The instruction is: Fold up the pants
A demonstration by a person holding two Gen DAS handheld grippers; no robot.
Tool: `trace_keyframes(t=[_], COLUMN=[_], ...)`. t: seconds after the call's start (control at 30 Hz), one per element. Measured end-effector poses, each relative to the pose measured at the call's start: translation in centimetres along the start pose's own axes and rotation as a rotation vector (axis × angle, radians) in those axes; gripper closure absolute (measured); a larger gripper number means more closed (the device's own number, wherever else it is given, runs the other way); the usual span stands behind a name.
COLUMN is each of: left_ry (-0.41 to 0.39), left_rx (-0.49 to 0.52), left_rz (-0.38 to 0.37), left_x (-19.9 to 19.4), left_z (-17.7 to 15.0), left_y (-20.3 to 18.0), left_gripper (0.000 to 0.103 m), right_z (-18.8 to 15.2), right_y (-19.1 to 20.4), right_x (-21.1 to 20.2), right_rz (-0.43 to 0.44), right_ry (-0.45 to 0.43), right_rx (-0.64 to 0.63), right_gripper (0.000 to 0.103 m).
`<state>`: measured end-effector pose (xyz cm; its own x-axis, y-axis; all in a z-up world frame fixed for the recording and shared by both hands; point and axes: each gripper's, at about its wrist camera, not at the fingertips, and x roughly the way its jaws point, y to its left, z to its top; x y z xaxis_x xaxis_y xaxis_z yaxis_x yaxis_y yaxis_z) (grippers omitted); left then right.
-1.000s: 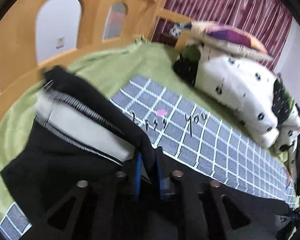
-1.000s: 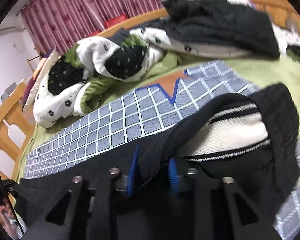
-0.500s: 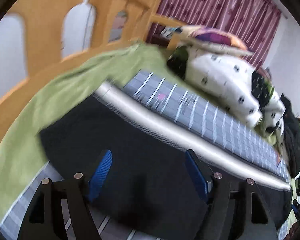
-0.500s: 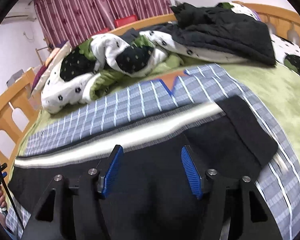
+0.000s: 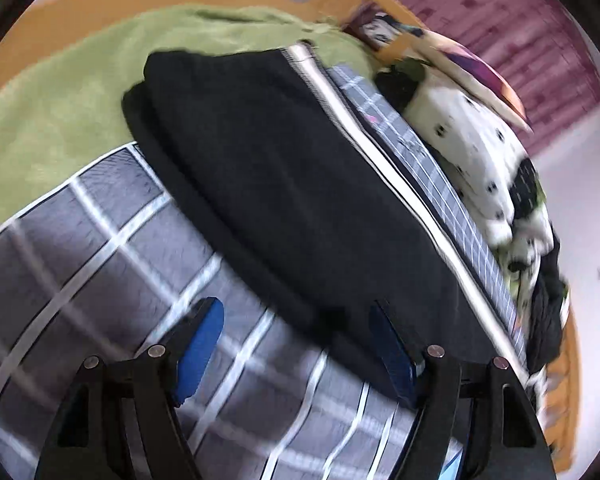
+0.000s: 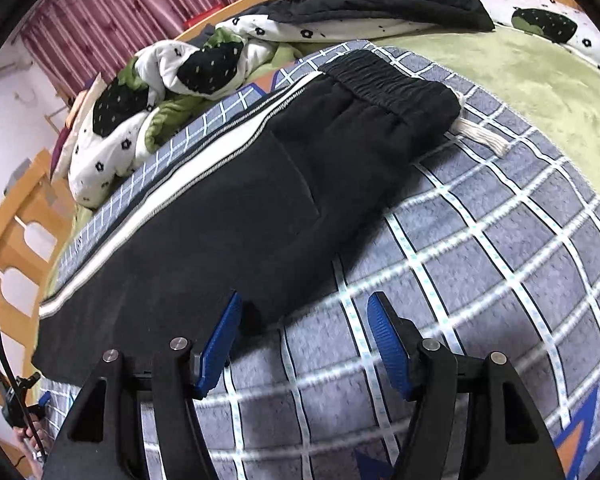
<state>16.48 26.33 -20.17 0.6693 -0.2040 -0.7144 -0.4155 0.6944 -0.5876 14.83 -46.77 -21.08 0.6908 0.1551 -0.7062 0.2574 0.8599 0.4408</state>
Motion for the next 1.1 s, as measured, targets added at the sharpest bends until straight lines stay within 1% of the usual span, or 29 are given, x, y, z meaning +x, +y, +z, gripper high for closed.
trace_keyframes(t=[0.03, 0.07, 0.13, 0.2, 0.23, 0.27, 0.3, 0.33, 0.37, 0.4, 0.43, 0.47, 0.5, 0.53, 0.57, 0.63, 0.67, 0.73, 0.8, 0.83, 0.87, 0.9, 0.93, 1.0, 1.03, 1.1], left_ry=[-0.012, -0.022, -0.043, -0.065, -0.072, -0.083, -0.091, -0.1, -0.107, -0.102, -0.1, -0.097, -0.105, -0.127, -0.142, -0.166, -0.171, -0.182, -0.178, -0.17, -0.161, -0.142, -0.116, -0.076, -0.057, -0.06], left_rx=[-0.015, -0.015, 0.0, 0.018, 0.024, 0.031, 0.032, 0.031, 0.028, 0.017, 0.01, 0.031, 0.058, 0.084, 0.098, 0.132, 0.148, 0.207, 0.239, 0.253, 0.259, 0.265, 0.274, 0.289, 0.288, 0.269], left_rz=[-0.012, -0.009, 0.025, 0.062, 0.076, 0.104, 0.128, 0.158, 0.196, 0.212, 0.217, 0.221, 0.219, 0.206, 0.183, 0.127, 0.12, 0.114, 0.092, 0.076, 0.071, 0.071, 0.089, 0.153, 0.194, 0.219], left_x=[0.5, 0.9, 2.0, 2.9, 3.2, 3.6, 3.8, 4.0, 4.2, 4.3, 4.2, 3.8, 3.1, 1.7, 0.3, -3.0, -4.1, -7.3, -9.3, -10.5, -10.9, -11.2, -11.1, -9.9, -8.9, -7.9], left_z=[0.7, 1.1, 1.9, 2.5, 2.8, 3.3, 3.6, 3.8, 4.1, 4.4, 4.7, 5.2, 5.5, 5.8, 5.8, 5.6, 5.3, 3.5, 1.5, 0.0, -0.8, -2.0, -3.6, -5.7, -6.8, -8.0], left_y=[-0.1, -0.3, -1.1, -1.8, -2.1, -2.3, -2.3, -2.3, -2.4, -2.4, -2.7, -3.4, -4.2, -5.3, -6.1, -7.5, -8.0, -8.5, -7.9, -7.0, -6.4, -5.6, -4.5, -3.2, -2.2, -0.7], left_gripper=[0.03, 0.03, 0.032, 0.032, 0.035, 0.043, 0.05, 0.069, 0.081, 0.083, 0.09, 0.092, 0.092, 0.092, 0.093, 0.093, 0.092, 0.092, 0.092, 0.092, 0.092, 0.092, 0.092, 0.092, 0.092, 0.09], right_z=[0.4, 1.0, 2.2, 3.5, 4.2, 5.0, 5.6, 6.2, 6.7, 7.1, 7.4, 7.6, 7.9, 8.5, 9.1, 10.4, 11.0, 11.7, 11.5, 11.1, 10.4, 9.8, 8.7, 6.4, 5.1, 2.3], right_y=[0.0, 0.0, -0.3, -0.6, -0.7, -0.7, -0.7, -0.8, -0.8, -0.8, -0.6, -0.2, 0.2, 0.9, 1.4, 2.2, 2.7, 3.5, 3.8, 3.5, 2.6, 1.6, 0.0, -2.5, -3.7, -5.6], right_x=[0.5, 1.2, 2.6, 3.8, 4.4, 5.1, 5.6, 6.3, 6.9, 7.2, 7.3, 7.3, 7.2, 6.7, 5.9, 2.9, 1.0, -2.4, -5.1, -6.1, -7.4, -8.0, -8.7, -9.0, -8.7, -7.2], right_rz=[0.006, 0.013, 0.002, 0.007, 0.009, 0.006, -0.001, -0.019, -0.028, -0.029, -0.037, -0.064, -0.084, -0.104, -0.096, -0.036, -0.007, 0.012, -0.02, -0.04, -0.053, -0.051, -0.05, -0.059, -0.066, -0.077], right_ry=[0.002, 0.007, 0.016, 0.005, -0.001, -0.006, -0.009, -0.013, -0.014, -0.016, -0.023, -0.023, -0.017, -0.015, -0.027, -0.066, -0.084, -0.107, -0.112, -0.107, -0.088, -0.073, -0.048, -0.009, 0.016, 0.078], right_rx=[-0.001, -0.002, 0.022, 0.044, 0.052, 0.063, 0.071, 0.086, 0.097, 0.102, 0.111, 0.114, 0.105, 0.079, 0.066, 0.047, 0.039, -0.004, -0.075, -0.098, -0.113, -0.115, -0.119, -0.125, -0.125, -0.11], right_gripper=[0.038, 0.038, 0.038, 0.038, 0.039, 0.043, 0.053, 0.059, 0.066, 0.071, 0.072, 0.075, 0.08, 0.082, 0.085, 0.088, 0.088, 0.088, 0.088, 0.088, 0.088, 0.088, 0.088, 0.087, 0.086, 0.084])
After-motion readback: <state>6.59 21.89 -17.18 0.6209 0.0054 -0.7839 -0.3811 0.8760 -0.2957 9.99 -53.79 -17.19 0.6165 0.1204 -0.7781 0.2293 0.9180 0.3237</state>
